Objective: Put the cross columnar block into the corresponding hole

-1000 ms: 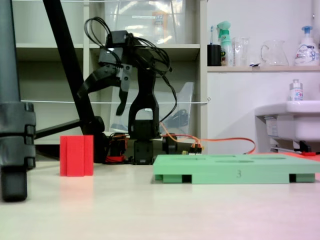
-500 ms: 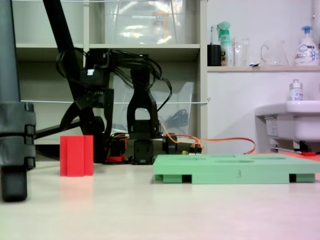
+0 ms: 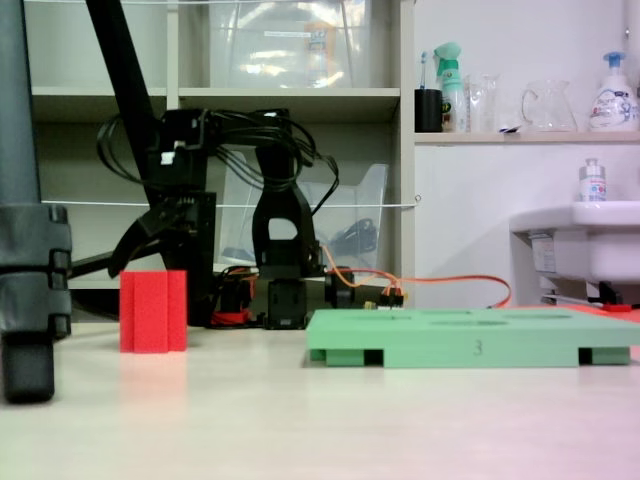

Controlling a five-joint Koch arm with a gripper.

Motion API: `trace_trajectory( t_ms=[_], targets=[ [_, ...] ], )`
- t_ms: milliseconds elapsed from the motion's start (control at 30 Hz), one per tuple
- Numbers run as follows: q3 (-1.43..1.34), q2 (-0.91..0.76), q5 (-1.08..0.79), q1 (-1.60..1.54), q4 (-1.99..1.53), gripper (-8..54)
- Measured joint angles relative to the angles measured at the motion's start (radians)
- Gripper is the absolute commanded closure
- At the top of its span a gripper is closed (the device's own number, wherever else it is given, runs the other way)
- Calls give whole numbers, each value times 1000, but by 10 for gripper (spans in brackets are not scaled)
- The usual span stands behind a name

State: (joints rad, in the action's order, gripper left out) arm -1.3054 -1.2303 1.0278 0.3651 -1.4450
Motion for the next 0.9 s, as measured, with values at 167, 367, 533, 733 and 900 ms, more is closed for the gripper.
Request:
trace_trajectory(
  t_ms=[167, 367, 533, 733, 900],
  targets=[
    [2, 32, -14, 0, 0, -65],
    [8, 61, -31, 0, -11, 153],
    [2, 54, -32, 0, -21, 163],
    [-25, 11, -11, -20, -37, 222],
    [-38, -103, 92, -72, -127, 257]
  ],
)
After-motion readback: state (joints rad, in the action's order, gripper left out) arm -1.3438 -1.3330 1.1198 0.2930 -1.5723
